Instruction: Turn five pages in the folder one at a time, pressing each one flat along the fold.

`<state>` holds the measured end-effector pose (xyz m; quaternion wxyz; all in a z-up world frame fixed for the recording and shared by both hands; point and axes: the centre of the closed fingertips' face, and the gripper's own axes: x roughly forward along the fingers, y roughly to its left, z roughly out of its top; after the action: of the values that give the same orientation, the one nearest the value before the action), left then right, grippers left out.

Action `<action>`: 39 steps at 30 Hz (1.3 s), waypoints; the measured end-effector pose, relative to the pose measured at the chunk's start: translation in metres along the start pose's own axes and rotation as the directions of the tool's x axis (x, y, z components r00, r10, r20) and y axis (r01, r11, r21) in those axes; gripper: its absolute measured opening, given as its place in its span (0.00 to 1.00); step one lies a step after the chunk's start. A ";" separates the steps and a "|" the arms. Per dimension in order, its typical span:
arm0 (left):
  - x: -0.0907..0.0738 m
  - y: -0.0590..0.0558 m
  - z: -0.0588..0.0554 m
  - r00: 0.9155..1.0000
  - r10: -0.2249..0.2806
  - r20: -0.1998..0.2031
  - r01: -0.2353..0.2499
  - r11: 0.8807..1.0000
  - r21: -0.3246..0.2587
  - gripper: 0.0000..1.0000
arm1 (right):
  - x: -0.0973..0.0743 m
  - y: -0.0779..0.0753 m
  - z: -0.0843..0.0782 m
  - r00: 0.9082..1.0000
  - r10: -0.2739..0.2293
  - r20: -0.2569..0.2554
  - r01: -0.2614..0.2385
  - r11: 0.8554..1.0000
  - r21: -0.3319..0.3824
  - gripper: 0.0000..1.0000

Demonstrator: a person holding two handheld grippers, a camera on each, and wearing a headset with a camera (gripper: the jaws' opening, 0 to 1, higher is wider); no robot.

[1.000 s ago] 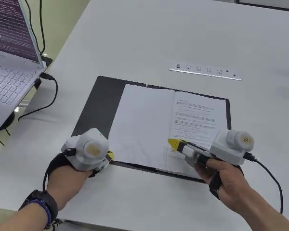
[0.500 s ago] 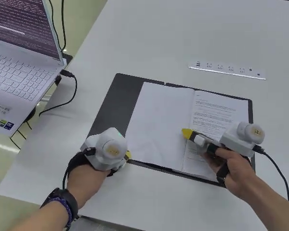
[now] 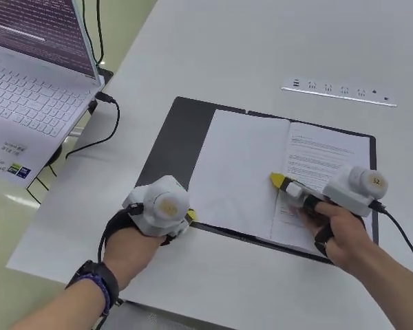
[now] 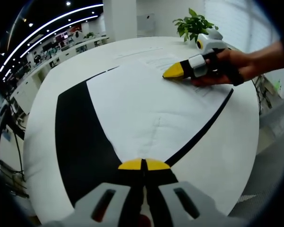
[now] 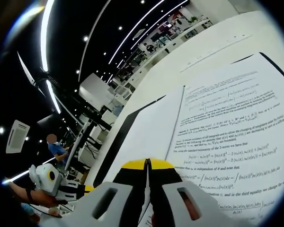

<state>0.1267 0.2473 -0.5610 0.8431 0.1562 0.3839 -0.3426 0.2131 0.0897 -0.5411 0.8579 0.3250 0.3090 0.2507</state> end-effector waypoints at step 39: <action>0.000 0.001 0.000 0.999 -0.045 0.025 0.047 0.997 -0.066 0.00 | 0.033 -0.014 0.077 0.950 -0.121 0.288 0.034 0.957 0.287 0.00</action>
<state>0.1278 0.2477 -0.5610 0.8441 0.1152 0.3888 -0.3508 0.2927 0.0707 -0.5168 0.8500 0.4646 0.2188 0.1178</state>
